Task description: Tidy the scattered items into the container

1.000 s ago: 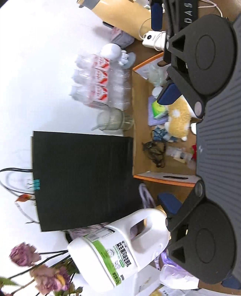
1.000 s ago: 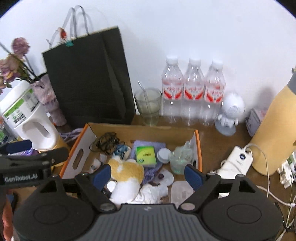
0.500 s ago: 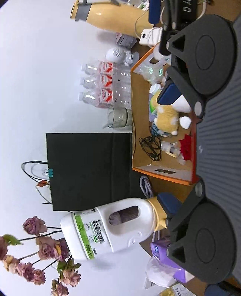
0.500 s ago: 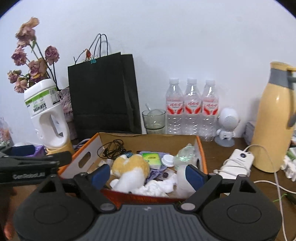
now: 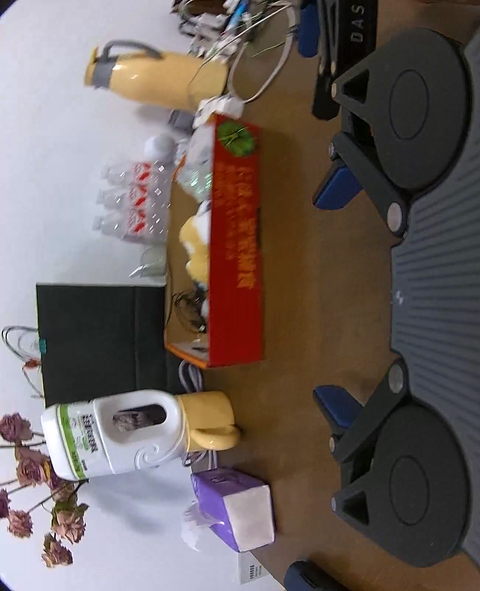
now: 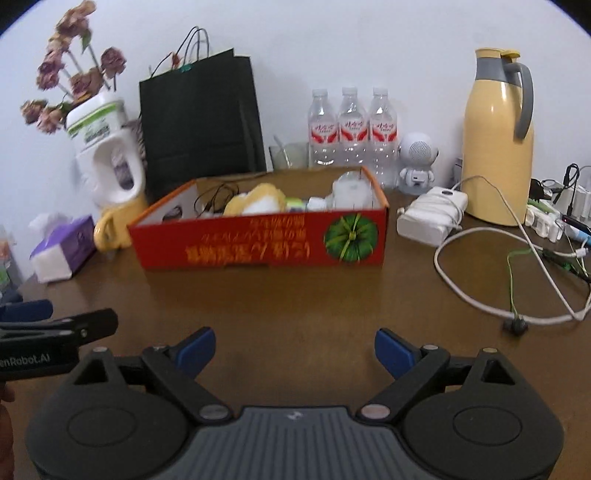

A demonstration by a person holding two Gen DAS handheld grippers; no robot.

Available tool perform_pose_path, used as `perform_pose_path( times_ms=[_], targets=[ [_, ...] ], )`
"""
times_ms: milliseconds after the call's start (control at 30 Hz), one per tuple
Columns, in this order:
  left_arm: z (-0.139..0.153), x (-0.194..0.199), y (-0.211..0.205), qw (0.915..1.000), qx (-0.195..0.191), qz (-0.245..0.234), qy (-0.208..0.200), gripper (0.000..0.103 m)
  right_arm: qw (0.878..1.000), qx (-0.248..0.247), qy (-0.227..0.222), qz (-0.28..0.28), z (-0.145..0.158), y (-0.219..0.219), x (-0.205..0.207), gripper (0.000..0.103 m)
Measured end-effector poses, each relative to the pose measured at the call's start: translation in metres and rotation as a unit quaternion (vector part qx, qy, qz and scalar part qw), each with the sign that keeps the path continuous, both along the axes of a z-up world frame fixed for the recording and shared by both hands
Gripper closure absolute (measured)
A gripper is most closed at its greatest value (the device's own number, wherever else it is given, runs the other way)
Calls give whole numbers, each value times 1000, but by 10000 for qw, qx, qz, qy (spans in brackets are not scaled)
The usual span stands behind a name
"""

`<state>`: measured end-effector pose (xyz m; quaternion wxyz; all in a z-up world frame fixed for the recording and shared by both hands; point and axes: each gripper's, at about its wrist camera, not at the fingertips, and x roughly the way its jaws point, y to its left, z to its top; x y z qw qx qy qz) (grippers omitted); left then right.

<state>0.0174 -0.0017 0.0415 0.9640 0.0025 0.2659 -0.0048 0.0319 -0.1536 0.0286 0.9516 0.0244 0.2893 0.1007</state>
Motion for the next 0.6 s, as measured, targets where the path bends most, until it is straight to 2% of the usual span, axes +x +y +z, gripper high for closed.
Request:
perform_pose_path(
  times_ms=[133,267,367,500,600],
  targets=[
    [-12,-13,-3,9999,15,-104,68,0,9994,-350,-48,24,-5,4,-9,10],
    [-18,-14,-5,9997,-23,-156,199,0,9994,-318,114,64,-9,5,-13,10],
    [-24,-11,-9,9991,73,-160,383,0,9993,-350,59,80,-14,6,-21,9],
    [-31,-11,-12,9986,163,-77,493,0,9987,-430,201,184,-22,11,-23,9],
    [-32,-12,-10,9984,95,-39,550,0,9984,-494,225,153,-24,13,-23,9]
  ],
)
